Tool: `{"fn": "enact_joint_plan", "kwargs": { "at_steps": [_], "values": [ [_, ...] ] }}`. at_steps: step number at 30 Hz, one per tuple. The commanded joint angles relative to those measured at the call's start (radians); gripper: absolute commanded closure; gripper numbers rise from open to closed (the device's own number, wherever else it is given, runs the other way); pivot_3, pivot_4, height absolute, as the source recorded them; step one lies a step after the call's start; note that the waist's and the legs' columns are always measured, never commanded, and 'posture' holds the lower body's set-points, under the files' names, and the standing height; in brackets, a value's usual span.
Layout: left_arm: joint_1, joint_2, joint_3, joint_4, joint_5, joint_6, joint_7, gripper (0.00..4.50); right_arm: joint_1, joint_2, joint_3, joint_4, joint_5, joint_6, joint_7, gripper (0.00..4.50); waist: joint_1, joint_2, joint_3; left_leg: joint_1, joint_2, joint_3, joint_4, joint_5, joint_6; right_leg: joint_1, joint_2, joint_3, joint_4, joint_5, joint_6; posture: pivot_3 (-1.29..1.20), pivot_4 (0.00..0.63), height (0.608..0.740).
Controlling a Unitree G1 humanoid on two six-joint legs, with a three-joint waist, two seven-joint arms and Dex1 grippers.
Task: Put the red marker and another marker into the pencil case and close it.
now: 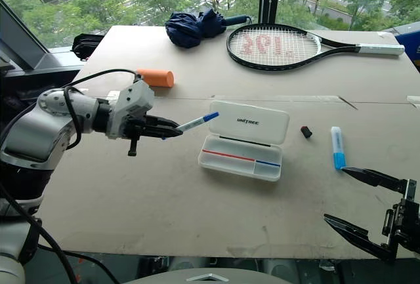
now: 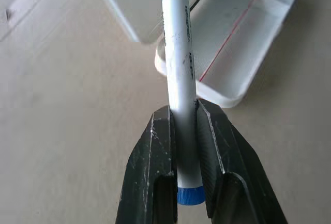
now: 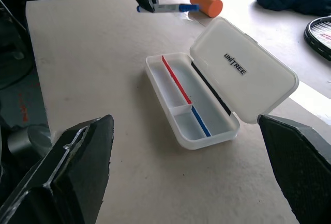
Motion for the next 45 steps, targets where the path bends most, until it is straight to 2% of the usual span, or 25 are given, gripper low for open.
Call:
{"fn": "enact_joint_plan", "kwargs": {
  "at_steps": [1,4,10,20,22,23,25,28,30,33,35,38,42,45],
  "values": [
    [-0.078,-0.07,-0.105,0.035,0.063,-0.056,-0.038,4.48,0.035,0.025,-0.038,-0.042,-0.003,-0.032,0.002,0.0,-0.004,0.0,0.0,0.0,0.0,0.001,0.0,0.0,0.0,0.0,0.0,0.001,0.0,0.0,0.0,0.0,0.15,0.73],
    [-0.134,-0.101,-0.177,0.091,0.132,-0.136,-0.083,4.48,0.08,0.051,-0.066,-0.063,0.003,-0.04,0.002,0.0,-0.016,-0.001,0.001,0.0,0.001,0.0,0.0,0.0,0.0,-0.001,0.002,0.001,0.001,0.0,0.0,0.0,0.15,0.73],
    [-0.234,-0.24,-0.324,0.296,0.294,-0.373,-0.132,4.48,0.161,0.096,-0.09,-0.076,-0.014,-0.074,0.011,0.0,-0.007,-0.001,0.001,0.0,0.001,-0.001,0.0,0.0,0.0,-0.001,0.005,0.001,0.001,0.0,0.0,0.0,0.15,0.73],
    [-0.3,-0.405,-0.37,0.54,0.434,-0.599,-0.093,4.48,0.236,0.124,-0.122,-0.129,0.005,-0.087,-0.016,0.0,-0.008,-0.002,0.002,-0.002,0.001,-0.001,0.001,0.0,0.0,-0.001,0.004,0.001,0.001,0.0,0.0,0.0,0.15,0.73],
    [-0.308,-0.415,-0.371,0.566,0.448,-0.628,-0.112,3.4,0.244,0.124,-0.124,-0.135,0.009,-0.086,-0.022,0.0,-0.008,-0.002,0.002,-0.002,0.001,-0.001,0.002,0.0,0.0,-0.001,0.004,0.0,0.001,0.0,0.0,0.0,0.15,0.73],
    [-0.309,-0.421,-0.364,0.57,0.445,-0.636,-0.116,3.1,0.247,0.124,-0.126,-0.136,0.011,-0.084,-0.027,0.0,-0.009,-0.002,0.002,-0.002,0.001,-0.002,0.002,0.0,0.0,-0.001,0.004,0.0,0.001,0.0,0.0,0.0,0.15,0.73],
    [-0.318,-0.434,-0.333,0.574,0.427,-0.633,-0.11,2.1,0.253,0.117,-0.127,-0.139,0.013,-0.072,-0.043,0.0,-0.008,-0.002,0.002,-0.002,0.001,-0.002,0.002,0.0,0.0,-0.001,0.004,0.0,0.001,0.0,0.0,0.0,0.15,0.73],
    [-0.311,-0.417,-0.26,0.5,0.335,-0.522,-0.159,0.89,0.248,0.102,-0.115,-0.145,0.014,-0.028,-0.113,0.0,-0.008,-0.002,0.001,-0.002,0.001,-0.002,0.002,0.0,0.0,-0.001,0.004,0.0,0.001,0.0,0.0,0.0,0.15,0.73],
    [-0.284,-0.375,-0.209,0.407,0.265,-0.418,-0.197,0.89,0.225,0.093,-0.086,-0.155,-0.014,0.016,-0.199,0.0,-0.01,-0.002,0.002,-0.003,0.002,-0.002,0.003,0.0,0.0,-0.002,0.004,0.0,0.001,0.0,0.0,0.0,0.15,0.73],
    [-0.151,-0.257,-0.063,0.099,0.045,-0.169,-0.22,0.89,0.122,0.06,0.028,-0.157,-0.093,0.22,-0.5,0.0,-0.036,-0.003,0.002,-0.003,0.005,-0.001,0.002,0.0,0.0,-0.003,0.005,0.001,0.002,0.0,0.0,0.0,0.15,0.73],
    [-0.057,-0.236,0.036,-0.075,-0.055,-0.036,-0.118,0.89,0.031,0.057,0.079,-0.156,-0.075,0.345,-0.674,0.0,-0.039,-0.001,0.002,-0.005,0.007,0.0,0.002,0.0,0.0,-0.007,0.006,0.001,0.003,0.0,0.0,0.0,0.15,0.73],
    [0.072,-0.206,0.159,-0.266,-0.165,0.085,-0.007,0.89,-0.148,0.021,0.176,-0.148,-0.163,0.557,-0.924,0.0,-0.028,0.002,0.001,-0.006,0.007,0.0,0.003,0.0,-0.001,-0.007,0.001,0.003,0.004,0.0,-0.001,0.0,0.15,0.73],
    [0.214,-0.159,0.315,-0.451,-0.363,0.242,0.095,0.89,-0.403,0.037,0.297,-0.064,-0.177,0.739,-1.095,0.0,-0.019,0.001,0.001,-0.006,0.006,0.0,0.004,0.001,-0.002,-0.007,0.005,0.003,0.004,0.0,0.0,0.0,0.15,0.73],
    [0.282,-0.14,0.38,-0.539,-0.457,0.298,0.175,0.89,-0.548,0.039,0.369,0.001,-0.214,0.867,-1.18,0.0,-0.014,0.001,0.001,-0.007,0.005,0.0,0.004,0.001,-0.001,-0.007,0.006,0.002,0.003,0.0,0.0,0.0,0.15,0.73]
  ]
}}
